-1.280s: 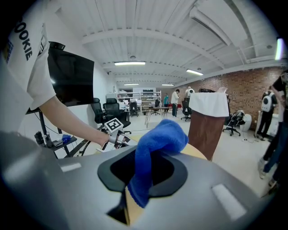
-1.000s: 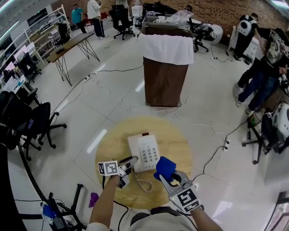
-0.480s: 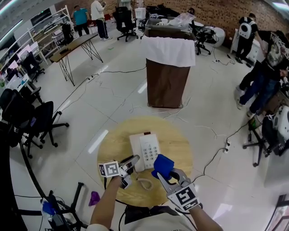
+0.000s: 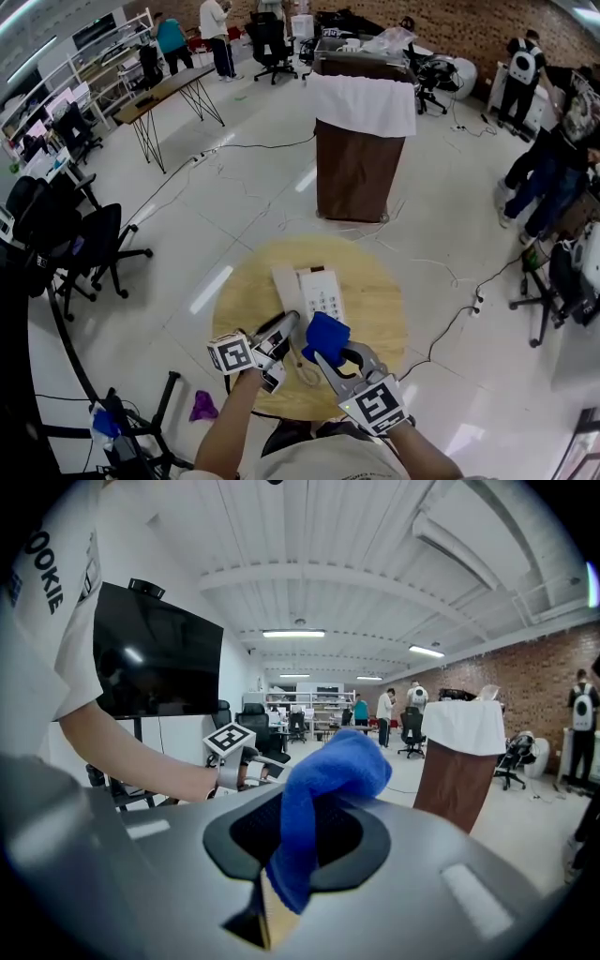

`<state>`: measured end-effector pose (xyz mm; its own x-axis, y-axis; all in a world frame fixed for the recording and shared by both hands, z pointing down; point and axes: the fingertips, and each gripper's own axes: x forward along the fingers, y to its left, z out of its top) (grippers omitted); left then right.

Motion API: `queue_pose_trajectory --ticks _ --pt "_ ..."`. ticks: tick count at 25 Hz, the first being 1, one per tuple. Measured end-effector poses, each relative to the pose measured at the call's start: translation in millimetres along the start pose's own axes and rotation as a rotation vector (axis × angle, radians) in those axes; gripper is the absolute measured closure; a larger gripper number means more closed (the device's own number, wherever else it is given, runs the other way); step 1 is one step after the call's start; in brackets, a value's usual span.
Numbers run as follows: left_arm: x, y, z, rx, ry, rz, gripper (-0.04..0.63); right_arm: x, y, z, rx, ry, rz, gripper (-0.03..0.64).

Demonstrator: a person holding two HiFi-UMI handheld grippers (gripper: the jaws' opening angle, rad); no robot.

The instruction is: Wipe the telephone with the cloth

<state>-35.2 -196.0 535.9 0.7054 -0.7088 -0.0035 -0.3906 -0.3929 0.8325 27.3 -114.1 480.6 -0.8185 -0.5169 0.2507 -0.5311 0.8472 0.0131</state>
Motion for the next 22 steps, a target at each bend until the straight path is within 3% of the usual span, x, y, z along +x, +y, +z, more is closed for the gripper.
queue_pose_trajectory --ticks 11,22 --pt "-18.4 -51.7 28.8 0.056 -0.014 -0.067 0.514 20.6 23.1 27.7 -0.009 -0.027 -0.027 0.554" --pt "-52.2 -51.0 39.5 0.029 0.03 -0.136 0.514 52.1 34.1 48.6 -0.04 -0.042 -0.107 0.554"
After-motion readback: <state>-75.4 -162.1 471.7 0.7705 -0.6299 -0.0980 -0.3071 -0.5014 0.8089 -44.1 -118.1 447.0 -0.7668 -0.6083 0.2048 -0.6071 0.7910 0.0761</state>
